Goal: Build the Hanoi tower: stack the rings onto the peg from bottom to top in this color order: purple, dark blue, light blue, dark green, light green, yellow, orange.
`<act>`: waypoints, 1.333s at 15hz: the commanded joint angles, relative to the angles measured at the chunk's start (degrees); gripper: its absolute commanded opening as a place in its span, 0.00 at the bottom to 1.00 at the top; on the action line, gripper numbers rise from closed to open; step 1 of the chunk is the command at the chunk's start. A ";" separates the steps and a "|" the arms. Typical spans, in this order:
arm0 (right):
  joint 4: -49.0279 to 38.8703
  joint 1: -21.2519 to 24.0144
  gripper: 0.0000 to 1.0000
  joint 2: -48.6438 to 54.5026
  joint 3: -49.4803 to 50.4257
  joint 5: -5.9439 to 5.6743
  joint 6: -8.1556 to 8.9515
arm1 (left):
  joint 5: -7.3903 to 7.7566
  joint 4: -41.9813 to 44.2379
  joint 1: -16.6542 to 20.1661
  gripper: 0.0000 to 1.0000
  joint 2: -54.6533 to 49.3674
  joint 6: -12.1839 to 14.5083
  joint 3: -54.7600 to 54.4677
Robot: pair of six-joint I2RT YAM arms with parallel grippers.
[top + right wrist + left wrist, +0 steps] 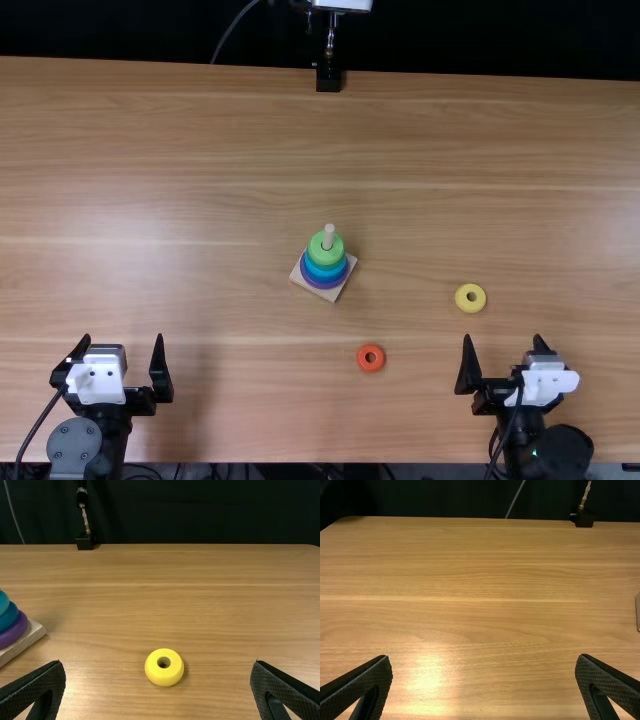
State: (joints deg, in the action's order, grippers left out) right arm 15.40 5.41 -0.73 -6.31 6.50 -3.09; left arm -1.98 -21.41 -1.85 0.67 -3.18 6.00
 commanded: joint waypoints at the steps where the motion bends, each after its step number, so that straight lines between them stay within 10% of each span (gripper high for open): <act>1: -0.78 0.92 1.00 -1.47 -7.32 0.46 0.35 | -0.03 -4.54 -0.17 1.00 -0.67 0.65 -6.00; 10: 7.66 0.30 1.00 -56.05 -48.54 0.04 0.25 | -0.03 -4.54 -0.17 1.00 -0.67 0.65 -6.00; 14: 17.15 -1.28 1.00 -76.61 -56.89 0.04 8.26 | -0.03 -4.54 -0.17 1.00 -0.67 0.65 -6.00; 20: 30.12 -4.44 1.00 -93.93 -57.59 -0.70 8.58 | -0.03 -4.54 -0.17 1.00 -0.67 0.65 -6.00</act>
State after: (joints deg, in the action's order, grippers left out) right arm 45.43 1.13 -94.17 -63.29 6.37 4.80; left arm -1.96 -21.43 -1.83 0.69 -3.18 6.00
